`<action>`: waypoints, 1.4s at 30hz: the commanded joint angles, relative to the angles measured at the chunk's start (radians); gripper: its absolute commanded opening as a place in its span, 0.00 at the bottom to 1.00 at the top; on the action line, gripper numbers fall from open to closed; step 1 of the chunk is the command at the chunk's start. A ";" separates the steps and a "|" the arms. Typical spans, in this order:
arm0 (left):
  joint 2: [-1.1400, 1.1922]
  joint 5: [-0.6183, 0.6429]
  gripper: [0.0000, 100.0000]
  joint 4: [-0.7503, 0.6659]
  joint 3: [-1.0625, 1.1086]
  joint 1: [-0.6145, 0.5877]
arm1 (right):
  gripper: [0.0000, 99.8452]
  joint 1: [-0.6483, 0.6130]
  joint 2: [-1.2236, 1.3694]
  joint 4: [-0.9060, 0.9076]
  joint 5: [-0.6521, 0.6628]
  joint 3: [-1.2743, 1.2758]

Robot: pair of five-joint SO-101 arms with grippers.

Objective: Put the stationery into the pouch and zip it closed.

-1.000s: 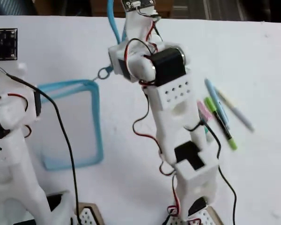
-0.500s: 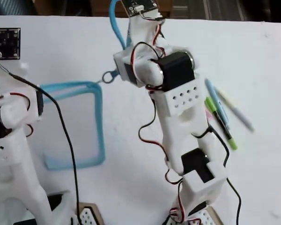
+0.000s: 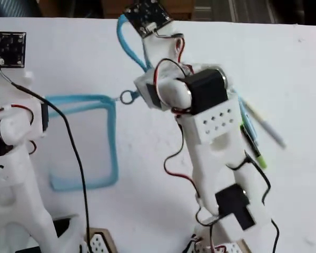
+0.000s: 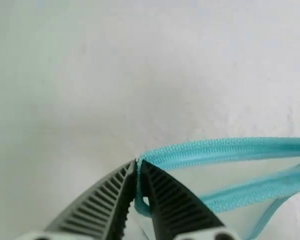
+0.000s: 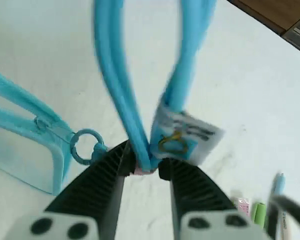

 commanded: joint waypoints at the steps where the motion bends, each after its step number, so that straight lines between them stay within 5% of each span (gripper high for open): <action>1: 0.016 -0.025 0.02 0.011 0.140 -0.005 | 0.24 0.013 -0.093 0.015 0.012 0.011; 5: 0.016 -0.034 0.02 0.009 0.140 -0.005 | 0.36 0.008 -0.139 0.005 0.011 0.003; 9: 0.015 -0.034 0.02 0.014 0.140 -0.005 | 0.31 0.041 -0.179 0.008 0.011 0.011; 13: -0.067 -0.049 0.02 0.008 0.186 -0.004 | 0.27 0.206 -0.171 0.013 0.011 0.031; 21: -0.375 -0.163 0.02 -0.150 0.563 0.016 | 0.27 0.409 -0.099 0.013 0.021 0.371; 33: -0.433 -0.331 0.02 -0.167 0.744 -0.105 | 0.27 0.489 0.125 -0.154 0.525 0.706; 42: -0.435 -0.358 0.02 -0.133 0.738 -0.125 | 0.27 0.524 0.372 -0.509 0.695 0.787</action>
